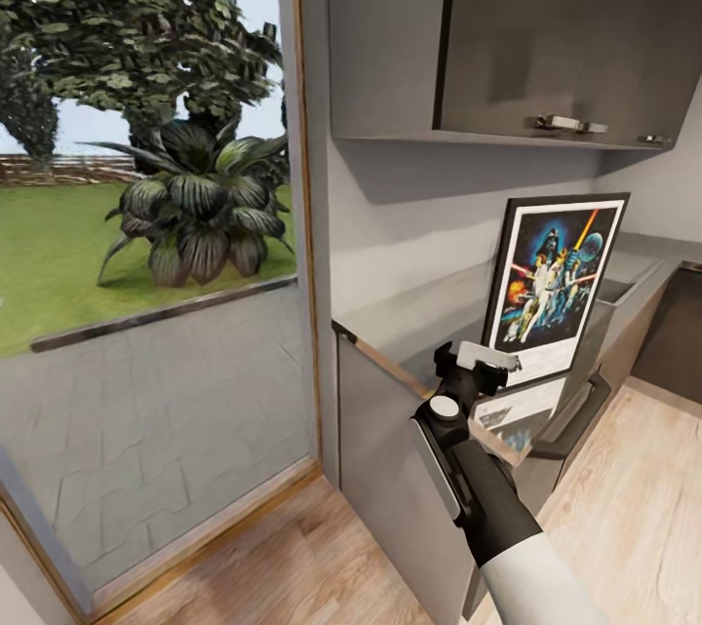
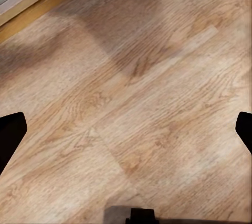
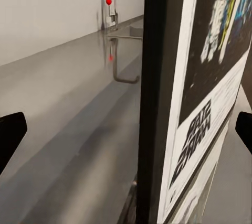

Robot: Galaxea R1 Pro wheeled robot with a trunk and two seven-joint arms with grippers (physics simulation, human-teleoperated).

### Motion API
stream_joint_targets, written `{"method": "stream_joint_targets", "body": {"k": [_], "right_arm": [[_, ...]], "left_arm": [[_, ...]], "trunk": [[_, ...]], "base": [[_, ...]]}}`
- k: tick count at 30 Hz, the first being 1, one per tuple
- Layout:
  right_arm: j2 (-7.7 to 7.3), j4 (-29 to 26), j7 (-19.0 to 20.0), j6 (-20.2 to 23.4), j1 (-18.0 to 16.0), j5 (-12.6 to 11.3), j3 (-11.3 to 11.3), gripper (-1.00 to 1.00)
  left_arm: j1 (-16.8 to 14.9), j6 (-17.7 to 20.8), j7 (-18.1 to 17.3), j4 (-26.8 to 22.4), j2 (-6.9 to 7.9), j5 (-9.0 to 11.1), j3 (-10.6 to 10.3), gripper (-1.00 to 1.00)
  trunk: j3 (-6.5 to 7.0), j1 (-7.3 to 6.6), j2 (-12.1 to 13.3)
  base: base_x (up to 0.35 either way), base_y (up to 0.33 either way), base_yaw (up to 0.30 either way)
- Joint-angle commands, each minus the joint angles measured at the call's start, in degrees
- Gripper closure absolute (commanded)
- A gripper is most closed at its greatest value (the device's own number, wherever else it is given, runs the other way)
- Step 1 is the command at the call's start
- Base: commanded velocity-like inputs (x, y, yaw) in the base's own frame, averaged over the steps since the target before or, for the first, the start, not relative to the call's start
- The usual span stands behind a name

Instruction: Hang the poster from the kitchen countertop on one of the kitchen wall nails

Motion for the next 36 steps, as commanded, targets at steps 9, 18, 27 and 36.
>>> {"method": "stream_joint_targets", "body": {"k": [9,18,27,36], "right_arm": [[-0.02,-0.06,-0.36,0.53,-0.04,-0.21,0.13,-1.0],[-0.02,-0.12,-0.36,0.53,-0.03,-0.24,0.13,-1.0],[-0.02,-0.15,-0.36,0.53,-0.05,-0.58,0.13,-1.0],[-0.02,-0.19,-0.36,0.55,-0.05,-2.52,0.13,-1.0]], "left_arm": [[0.02,-0.11,-0.01,-0.07,-0.02,-0.37,0.15,-1.0],[0.02,-0.11,-0.01,-0.06,-0.02,-0.37,0.15,-1.0],[0.02,-0.11,-0.01,-0.06,-0.02,-0.37,0.16,-1.0],[0.02,-0.11,-0.01,-0.08,-0.02,-0.37,0.16,-1.0]], "trunk": [[-0.05,0.01,-0.03],[-0.05,0.01,-0.03],[-0.05,0.01,-0.03],[-0.05,0.01,-0.03]], "base": [[0.015,-0.015,0.0],[0.038,-0.034,0.0],[0.006,-0.006,0.0],[0.0,0.0,0.0]]}}
